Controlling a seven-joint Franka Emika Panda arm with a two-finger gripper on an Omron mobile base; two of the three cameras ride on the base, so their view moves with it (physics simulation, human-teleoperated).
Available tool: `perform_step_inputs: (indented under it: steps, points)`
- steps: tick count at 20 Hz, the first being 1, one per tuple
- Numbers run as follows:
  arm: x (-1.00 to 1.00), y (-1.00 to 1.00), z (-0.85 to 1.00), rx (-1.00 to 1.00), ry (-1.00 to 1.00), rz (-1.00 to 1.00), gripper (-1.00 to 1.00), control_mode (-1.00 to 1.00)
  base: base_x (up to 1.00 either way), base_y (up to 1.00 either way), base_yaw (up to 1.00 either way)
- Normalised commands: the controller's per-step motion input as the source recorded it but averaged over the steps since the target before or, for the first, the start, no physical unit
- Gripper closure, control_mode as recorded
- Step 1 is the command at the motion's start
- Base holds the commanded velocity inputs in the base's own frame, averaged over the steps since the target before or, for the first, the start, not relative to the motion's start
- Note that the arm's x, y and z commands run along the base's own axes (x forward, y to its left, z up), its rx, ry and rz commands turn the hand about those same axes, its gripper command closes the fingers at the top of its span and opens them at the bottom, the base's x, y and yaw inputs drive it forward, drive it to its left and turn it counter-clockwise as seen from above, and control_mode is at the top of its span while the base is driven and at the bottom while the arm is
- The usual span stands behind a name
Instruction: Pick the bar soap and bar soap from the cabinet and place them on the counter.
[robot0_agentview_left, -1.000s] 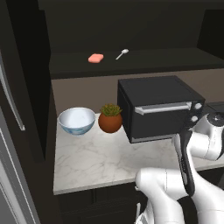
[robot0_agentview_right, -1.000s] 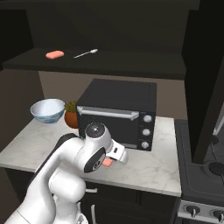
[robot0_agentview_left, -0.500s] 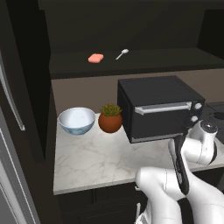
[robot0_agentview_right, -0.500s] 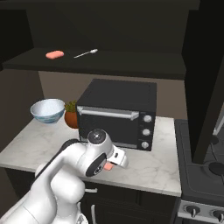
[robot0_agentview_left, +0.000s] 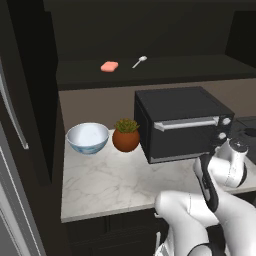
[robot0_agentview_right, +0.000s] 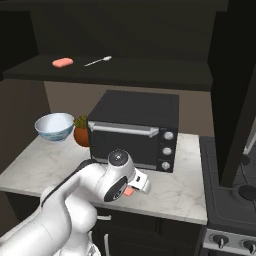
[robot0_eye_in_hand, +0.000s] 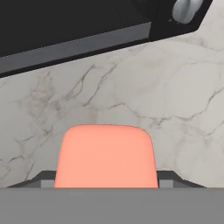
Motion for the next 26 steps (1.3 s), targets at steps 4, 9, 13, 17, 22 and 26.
perform_step_inputs:
  steps: [4, 9, 13, 17, 22, 26]
  points:
    - [0.19, 0.0, -0.32, 0.0, 0.03, 0.0, 1.0, -1.0, 0.0, 0.0, 0.0]
    - [0.19, 0.0, -0.35, 0.0, 0.03, 0.0, 1.0, -1.0, 0.0, 0.0, 0.0]
    - [0.19, 0.0, -0.37, 0.0, 0.04, 0.0, 1.0, -1.0, 0.0, 0.0, 0.0]
    - [0.17, 0.03, -0.36, 0.0, 0.03, 0.0, 1.0, -1.0, 0.0, 0.0, 0.0]
    - [0.14, 0.04, -0.33, 0.0, 0.02, 0.0, 1.0, -1.0, 0.0, 0.0, 0.0]
    - [0.12, 0.03, -0.31, 0.0, 0.02, 0.0, 1.0, -1.0, 0.0, 0.0, 0.0]
